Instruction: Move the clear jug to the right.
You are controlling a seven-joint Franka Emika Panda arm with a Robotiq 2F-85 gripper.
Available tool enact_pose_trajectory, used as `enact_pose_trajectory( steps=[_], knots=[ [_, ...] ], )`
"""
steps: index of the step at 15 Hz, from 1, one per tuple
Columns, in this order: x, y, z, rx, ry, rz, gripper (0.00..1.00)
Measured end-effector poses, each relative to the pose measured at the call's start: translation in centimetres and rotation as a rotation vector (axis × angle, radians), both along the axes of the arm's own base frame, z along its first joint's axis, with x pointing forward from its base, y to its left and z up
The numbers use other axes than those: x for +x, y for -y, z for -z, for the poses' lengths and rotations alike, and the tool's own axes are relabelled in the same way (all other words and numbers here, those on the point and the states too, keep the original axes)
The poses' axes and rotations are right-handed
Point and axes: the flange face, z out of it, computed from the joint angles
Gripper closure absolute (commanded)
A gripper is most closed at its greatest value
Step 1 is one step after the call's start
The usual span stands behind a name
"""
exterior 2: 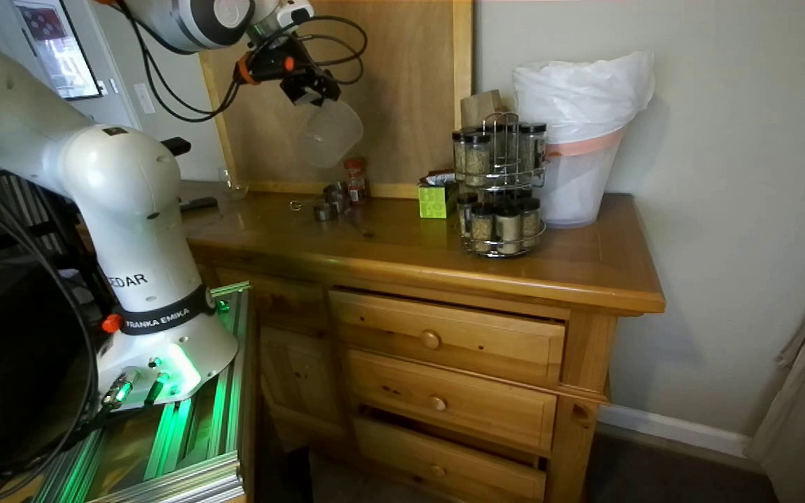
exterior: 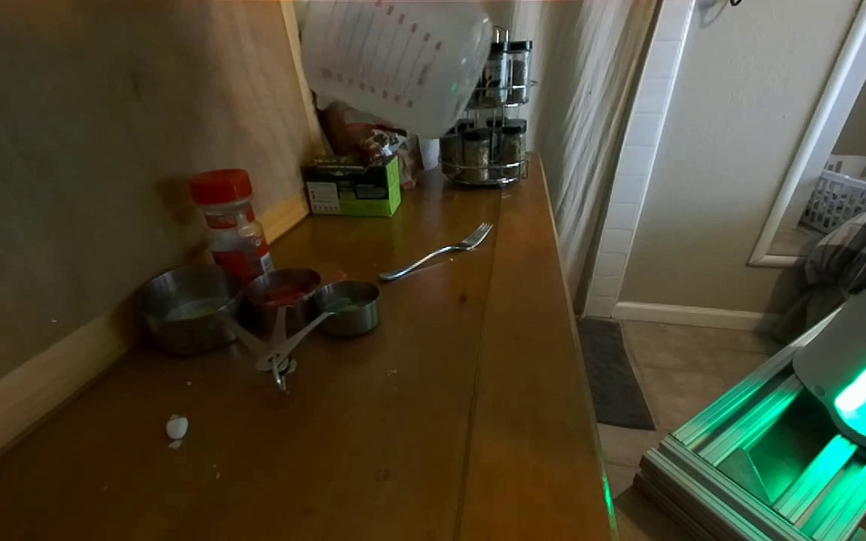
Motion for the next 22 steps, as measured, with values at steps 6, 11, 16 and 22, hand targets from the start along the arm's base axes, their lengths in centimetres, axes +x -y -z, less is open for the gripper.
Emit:
enact_pose_trajectory(
  steps=[6,11,16,22],
  knots=[
    [2.9,0.2,0.2,0.094,0.126,0.007,1.0],
    [3.4,-0.2,1.2,0.097,0.131,0.008,1.0],
    [4.0,-0.1,1.2,0.138,0.162,0.019,1.0],
    [5.4,-1.0,3.9,0.208,0.193,0.024,1.0]
  ],
)
